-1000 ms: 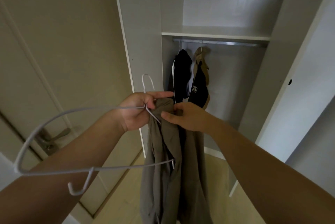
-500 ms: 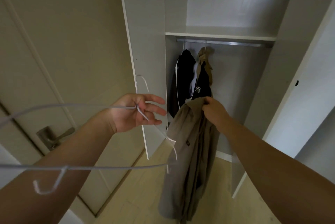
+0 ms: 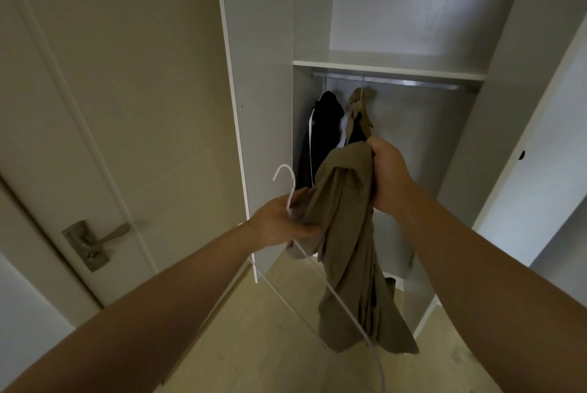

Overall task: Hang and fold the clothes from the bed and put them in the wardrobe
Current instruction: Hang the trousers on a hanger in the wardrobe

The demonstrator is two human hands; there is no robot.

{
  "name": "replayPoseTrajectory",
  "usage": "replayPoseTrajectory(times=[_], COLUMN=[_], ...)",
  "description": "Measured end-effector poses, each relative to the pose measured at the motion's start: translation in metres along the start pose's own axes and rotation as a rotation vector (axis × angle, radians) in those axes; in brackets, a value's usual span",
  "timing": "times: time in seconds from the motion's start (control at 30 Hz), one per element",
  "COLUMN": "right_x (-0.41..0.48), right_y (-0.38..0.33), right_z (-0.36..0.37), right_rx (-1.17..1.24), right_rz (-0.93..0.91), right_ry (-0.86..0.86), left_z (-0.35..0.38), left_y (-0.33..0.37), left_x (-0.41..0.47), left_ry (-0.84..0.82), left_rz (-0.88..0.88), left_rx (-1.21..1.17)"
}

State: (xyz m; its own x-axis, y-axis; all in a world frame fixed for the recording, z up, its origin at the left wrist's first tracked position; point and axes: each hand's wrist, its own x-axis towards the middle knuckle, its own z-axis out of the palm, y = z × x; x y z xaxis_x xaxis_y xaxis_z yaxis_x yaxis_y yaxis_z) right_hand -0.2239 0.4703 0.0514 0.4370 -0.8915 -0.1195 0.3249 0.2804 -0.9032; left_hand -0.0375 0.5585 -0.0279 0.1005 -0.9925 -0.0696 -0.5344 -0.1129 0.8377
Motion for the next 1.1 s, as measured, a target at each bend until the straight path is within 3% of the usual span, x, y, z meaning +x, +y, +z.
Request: replayPoseTrajectory(times=[0.07,0.13,0.27,0.3,0.43,0.53,0.63,0.77,0.83,0.93,1.1], right_x=[-0.002,-0.001,0.005,0.006,0.008,0.011,0.011,0.018,0.020,0.019,0.023], right_y=[-0.005,-0.007,-0.016,-0.016,-0.007,0.001,0.004,0.006,0.005,0.011,0.022], right_z=[0.003,0.003,-0.015,-0.020,-0.029,-0.025,-0.027,-0.024,-0.016,-0.007,-0.011], right_rx=[0.003,-0.123,-1.073,-1.196,-1.259,-0.940,-0.568,-0.474,-0.633,-1.253,-1.672], right_rz=[0.018,-0.017,-0.226,-0.232,-0.223,-0.076,0.027,-0.035,-0.055,-0.261,-0.433], right_ry=[-0.026,0.027,0.161,0.154,0.128,0.199,0.111,-0.025,-0.076,-0.213,0.090], left_z=[0.006,0.005,-0.026,-0.037,-0.057,-0.061,-0.069,-0.080,-0.084,-0.086,-0.088], left_y=[0.003,0.008,0.020,0.023,0.033,0.040,0.048,0.048,0.047,0.048,0.056], left_x=[0.008,0.013,0.027,0.029,0.028,0.027,0.024,0.022,0.020,0.015,0.007], left_ry=[-0.017,0.088,0.409,0.446,0.436,0.474,0.506,0.509,0.536,0.545,0.493], left_rz=[0.035,0.029,-0.049,-0.044,0.016,0.035,0.042,0.033,0.001,-0.025,0.031], left_rx=[0.006,-0.027,-0.112,-0.137,-0.140,-0.140,-0.191,-0.172,-0.181,-0.242,-0.362])
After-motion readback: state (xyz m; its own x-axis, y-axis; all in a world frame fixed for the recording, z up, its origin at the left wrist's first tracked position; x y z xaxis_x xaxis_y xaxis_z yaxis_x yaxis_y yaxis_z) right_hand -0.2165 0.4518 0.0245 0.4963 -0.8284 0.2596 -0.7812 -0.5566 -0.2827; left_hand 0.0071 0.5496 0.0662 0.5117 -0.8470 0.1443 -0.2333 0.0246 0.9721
